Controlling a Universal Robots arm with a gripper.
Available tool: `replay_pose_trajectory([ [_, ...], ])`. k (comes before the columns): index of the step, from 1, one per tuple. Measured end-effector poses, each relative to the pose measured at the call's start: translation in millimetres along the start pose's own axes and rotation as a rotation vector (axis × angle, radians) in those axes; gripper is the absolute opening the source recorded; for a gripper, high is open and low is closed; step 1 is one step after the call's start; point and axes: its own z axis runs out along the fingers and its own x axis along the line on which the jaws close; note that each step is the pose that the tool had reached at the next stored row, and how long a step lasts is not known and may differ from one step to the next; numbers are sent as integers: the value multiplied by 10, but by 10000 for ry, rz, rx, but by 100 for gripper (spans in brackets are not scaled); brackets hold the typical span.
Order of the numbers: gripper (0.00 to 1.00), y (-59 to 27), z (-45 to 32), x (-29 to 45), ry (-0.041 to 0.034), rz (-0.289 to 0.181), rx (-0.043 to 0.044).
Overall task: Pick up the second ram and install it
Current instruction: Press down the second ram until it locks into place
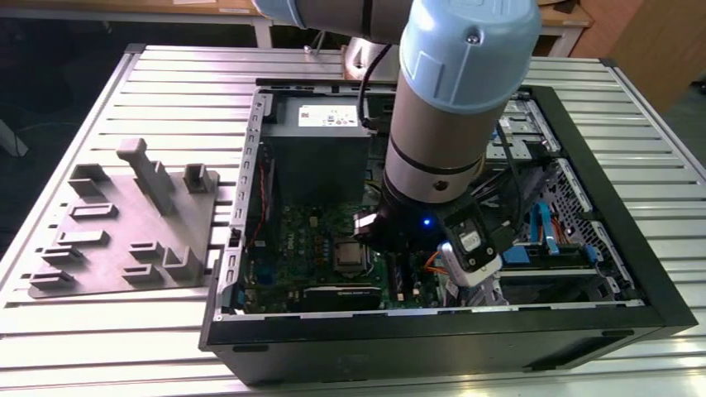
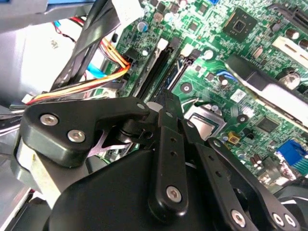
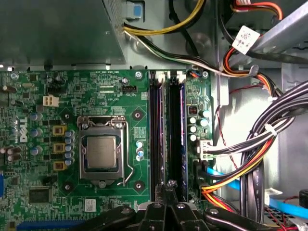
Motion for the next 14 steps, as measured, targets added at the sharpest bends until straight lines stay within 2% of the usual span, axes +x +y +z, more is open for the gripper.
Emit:
replay_pose_trajectory([
  [10,7,-40,21,-2,0,-1,3],
  [14,7,-41,58,-1,0,-1,2],
])
